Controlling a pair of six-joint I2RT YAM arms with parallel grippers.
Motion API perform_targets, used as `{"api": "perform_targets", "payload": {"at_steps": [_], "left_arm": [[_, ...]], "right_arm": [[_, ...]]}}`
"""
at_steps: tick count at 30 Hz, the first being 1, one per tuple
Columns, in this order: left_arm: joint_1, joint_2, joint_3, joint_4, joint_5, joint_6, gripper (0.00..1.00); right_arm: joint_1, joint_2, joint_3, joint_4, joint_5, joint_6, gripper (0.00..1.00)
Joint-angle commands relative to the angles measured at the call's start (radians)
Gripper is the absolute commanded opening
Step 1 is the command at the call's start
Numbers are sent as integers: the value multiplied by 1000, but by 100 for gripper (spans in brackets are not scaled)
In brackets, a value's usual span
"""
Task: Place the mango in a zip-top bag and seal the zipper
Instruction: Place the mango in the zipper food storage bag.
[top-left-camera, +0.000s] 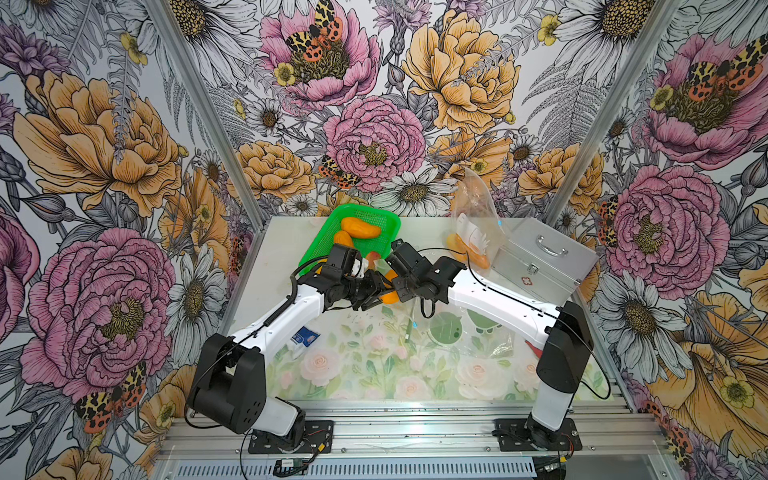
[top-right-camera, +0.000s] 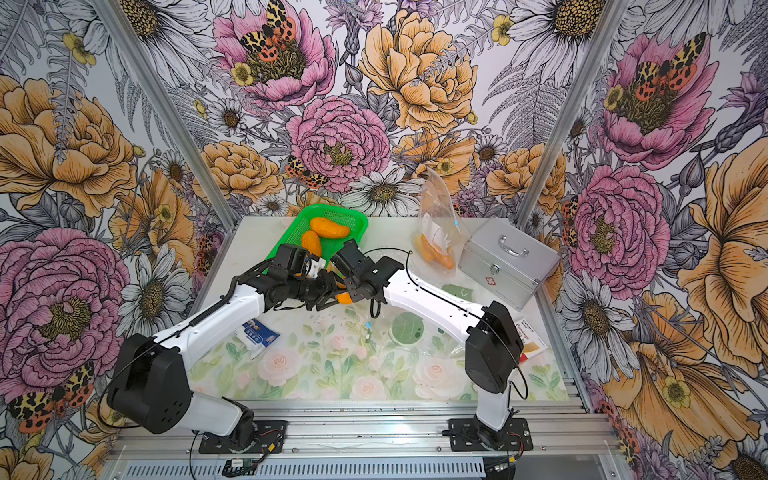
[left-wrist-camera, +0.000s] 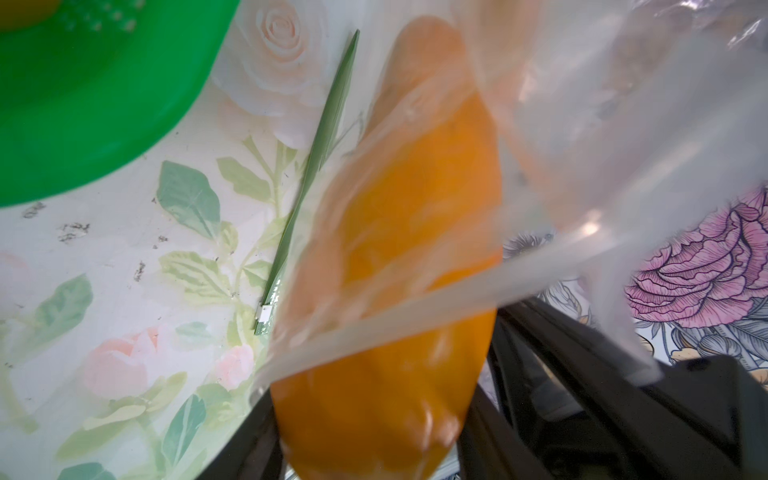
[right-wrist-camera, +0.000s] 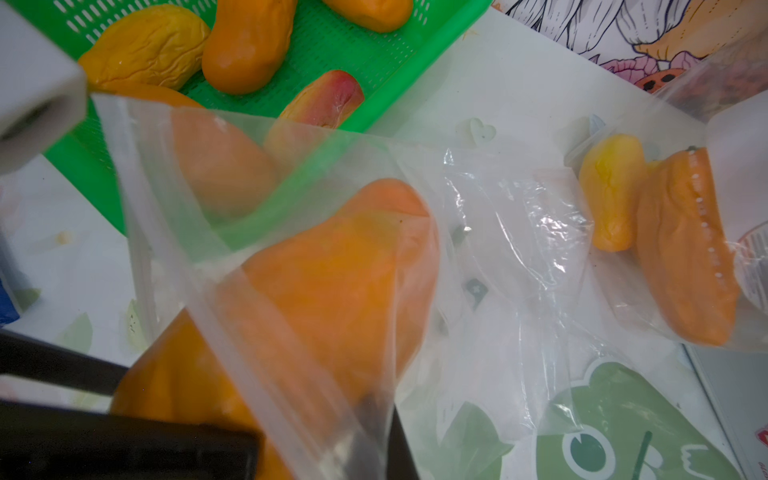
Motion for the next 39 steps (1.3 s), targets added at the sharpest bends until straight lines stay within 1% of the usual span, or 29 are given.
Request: {"api": "perform_targets", "payload": {"at_steps": [1, 5, 10, 11, 12, 13, 14, 15, 16, 17, 21, 25, 29, 33, 36, 38, 39], "left_arm": [[-45, 29, 88, 69, 18, 39, 0], [-61, 70, 125, 72, -12, 39, 0], [-70, 82, 151, 81, -22, 33, 0], [-69, 81, 152, 84, -22, 29, 3], [-70, 83, 154, 91, -21, 23, 10], [-69, 82, 156, 97, -20, 21, 21], [-69, 82, 159, 103, -16, 19, 37], [-68, 78, 162, 107, -15, 19, 48], [-67, 73, 163, 111, -14, 19, 56], [-62, 65, 163, 116, -15, 19, 61], [-32, 6, 144, 125, -23, 18, 69], [-7, -76, 111, 131, -34, 17, 81], [24, -154, 84, 133, -63, 31, 83], [101, -192, 53, 134, -141, 68, 83], [153, -174, 51, 134, -267, 138, 81], [186, -120, 75, 134, -356, 196, 81], [202, -91, 87, 135, -384, 207, 80]], "right_arm": [[12, 11, 36, 29, -69, 32, 0], [8, 5, 37, 30, -65, 44, 0], [-2, -1, 30, 30, -75, 69, 0], [-3, -3, 31, 29, -75, 73, 0], [-5, -3, 30, 30, -76, 77, 0], [-5, -3, 31, 30, -76, 79, 0], [-8, -4, 31, 30, -75, 80, 0], [-10, -4, 30, 30, -74, 83, 0], [-14, -6, 28, 30, -74, 87, 0], [-17, -9, 24, 29, -73, 91, 0], [-45, -19, 6, 30, -65, 109, 0], [-60, -18, 0, 30, -60, 109, 0], [-63, -6, 8, 30, -58, 106, 0], [-65, 0, 21, 30, -62, 106, 0], [-65, 2, 27, 29, -66, 105, 0], [-65, 3, 31, 31, -75, 107, 0], [-66, 2, 33, 30, -77, 107, 0]]}}
